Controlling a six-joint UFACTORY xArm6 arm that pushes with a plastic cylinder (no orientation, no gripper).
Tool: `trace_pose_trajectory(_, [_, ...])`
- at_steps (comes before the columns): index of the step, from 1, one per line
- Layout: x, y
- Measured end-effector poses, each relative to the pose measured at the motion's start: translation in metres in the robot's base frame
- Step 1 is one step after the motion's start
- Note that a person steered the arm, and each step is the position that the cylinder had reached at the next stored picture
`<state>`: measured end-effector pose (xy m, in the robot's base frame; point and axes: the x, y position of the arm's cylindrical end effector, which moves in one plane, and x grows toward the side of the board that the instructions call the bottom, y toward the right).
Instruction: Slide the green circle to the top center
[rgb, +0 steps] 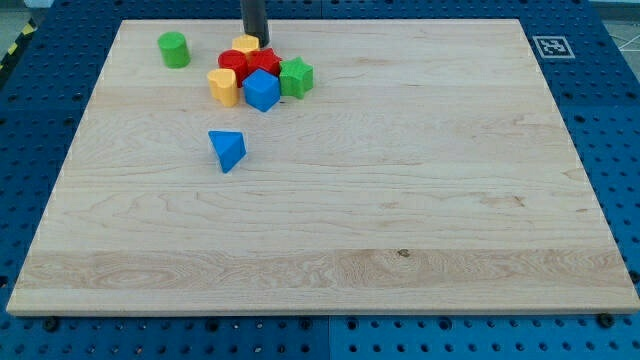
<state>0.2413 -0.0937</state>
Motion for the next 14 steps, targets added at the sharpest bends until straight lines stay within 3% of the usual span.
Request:
trace_pose_trajectory(2, [-0.043,-0.043])
trace_pose_trajectory(4, [-0.034,-0.141])
trace_pose_trajectory(5, [-0.010,-0.170])
trace_pose_trajectory(6, [0.031,-0.171])
trace_pose_trajectory(8, [0.048,-0.125])
trace_pose_trajectory(14, [-0.022,-0.089])
